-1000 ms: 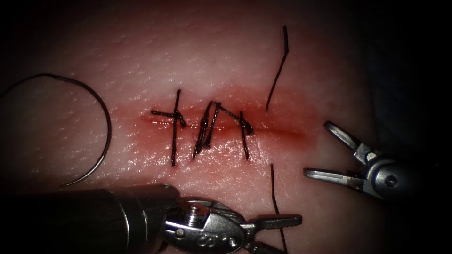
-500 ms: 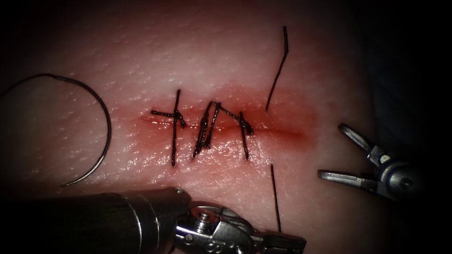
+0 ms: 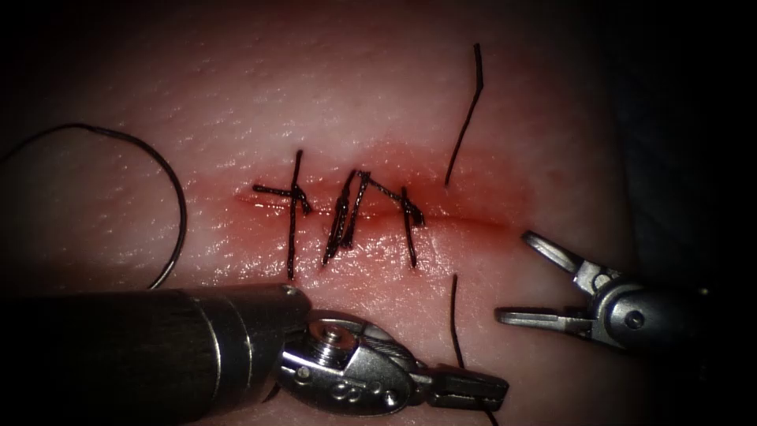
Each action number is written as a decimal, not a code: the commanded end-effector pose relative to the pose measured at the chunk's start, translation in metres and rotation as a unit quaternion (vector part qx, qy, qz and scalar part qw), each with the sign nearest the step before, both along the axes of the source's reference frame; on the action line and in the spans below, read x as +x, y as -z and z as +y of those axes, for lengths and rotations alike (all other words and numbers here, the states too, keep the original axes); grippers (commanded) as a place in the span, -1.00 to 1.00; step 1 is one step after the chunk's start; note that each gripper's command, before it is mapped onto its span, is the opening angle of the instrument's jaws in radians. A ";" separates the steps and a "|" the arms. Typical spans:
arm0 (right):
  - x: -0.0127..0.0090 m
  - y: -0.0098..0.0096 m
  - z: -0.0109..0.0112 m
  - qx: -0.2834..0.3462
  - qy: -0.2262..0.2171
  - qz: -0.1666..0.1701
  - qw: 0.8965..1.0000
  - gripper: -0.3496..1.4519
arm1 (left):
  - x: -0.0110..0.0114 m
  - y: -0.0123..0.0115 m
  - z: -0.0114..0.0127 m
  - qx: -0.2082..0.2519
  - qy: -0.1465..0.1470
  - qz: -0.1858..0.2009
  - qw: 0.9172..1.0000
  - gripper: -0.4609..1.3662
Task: Wound Closure
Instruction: Grab a working length of suture with the left gripper, then use the right gripper to handoff a longer length of suture to the left gripper
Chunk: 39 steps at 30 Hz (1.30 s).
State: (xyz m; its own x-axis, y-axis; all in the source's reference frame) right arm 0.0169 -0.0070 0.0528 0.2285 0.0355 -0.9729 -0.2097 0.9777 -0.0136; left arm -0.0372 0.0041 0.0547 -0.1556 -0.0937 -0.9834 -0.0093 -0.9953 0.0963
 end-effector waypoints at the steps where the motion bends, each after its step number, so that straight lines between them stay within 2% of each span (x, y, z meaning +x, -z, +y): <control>1: 0.0000 -0.0001 0.0001 -0.003 0.007 0.002 1.000 0.58 | 0.0000 0.0002 0.0006 0.003 -0.004 -0.001 1.000 -0.88; 9: 0.0010 -0.0001 0.0001 -0.020 0.032 0.014 0.999 0.57 | 0.0001 0.0005 0.0022 0.008 -0.015 -0.014 1.000 -0.88; 12: 0.0019 0.0000 0.0003 -0.027 0.046 0.021 0.998 0.54 | 0.0001 0.0002 0.0023 0.023 -0.019 -0.022 0.999 -0.88; 23: 0.0041 -0.0003 0.0011 -0.032 0.094 0.055 0.994 0.47 | 0.0001 -0.0005 0.0028 0.031 -0.023 -0.027 0.999 -0.88; 33: 0.0056 -0.0002 0.0011 -0.032 0.102 0.061 0.992 0.38 | 0.0001 -0.0004 0.0026 0.034 -0.023 -0.027 0.999 -0.88; 37: 0.0059 -0.0001 0.0012 -0.031 0.102 0.061 0.993 0.21 | 0.0001 -0.0004 0.0024 0.033 -0.023 -0.027 0.999 -0.88; 39: 0.0059 0.0000 0.0012 -0.031 0.103 0.062 0.992 -0.07 | 0.0001 -0.0004 0.0024 0.036 -0.022 -0.027 0.999 -0.88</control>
State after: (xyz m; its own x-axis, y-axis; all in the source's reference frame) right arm 0.0228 -0.0057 0.0528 0.1022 -0.0607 -0.9929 -0.0019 0.9981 -0.0612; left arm -0.0371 0.0066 0.0551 -0.0982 -0.0287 -0.9947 0.0217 -0.9994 0.0267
